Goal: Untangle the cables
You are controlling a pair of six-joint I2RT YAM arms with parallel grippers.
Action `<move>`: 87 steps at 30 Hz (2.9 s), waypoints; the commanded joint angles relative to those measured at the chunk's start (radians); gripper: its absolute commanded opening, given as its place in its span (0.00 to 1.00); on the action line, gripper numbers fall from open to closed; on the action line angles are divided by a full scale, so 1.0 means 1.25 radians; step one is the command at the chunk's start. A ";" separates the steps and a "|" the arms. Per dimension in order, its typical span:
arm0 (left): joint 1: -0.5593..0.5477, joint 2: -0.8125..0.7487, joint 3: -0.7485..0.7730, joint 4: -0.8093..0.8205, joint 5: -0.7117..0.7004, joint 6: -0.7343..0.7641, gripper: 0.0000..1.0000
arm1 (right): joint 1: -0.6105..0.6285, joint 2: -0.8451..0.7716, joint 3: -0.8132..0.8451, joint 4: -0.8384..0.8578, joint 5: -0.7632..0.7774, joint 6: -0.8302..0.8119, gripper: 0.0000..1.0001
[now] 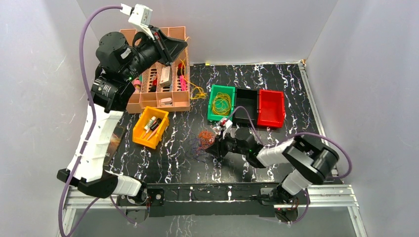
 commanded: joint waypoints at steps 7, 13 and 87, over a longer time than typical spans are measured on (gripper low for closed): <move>-0.001 -0.005 -0.024 0.012 0.031 0.002 0.00 | 0.004 -0.325 0.085 -0.265 0.077 -0.088 0.60; -0.002 0.022 -0.060 0.047 0.066 -0.027 0.00 | 0.003 -0.497 0.120 -0.482 0.282 -0.115 0.65; -0.155 0.687 0.103 0.052 -0.031 0.061 0.00 | 0.003 -0.859 0.079 -0.939 0.721 0.096 0.71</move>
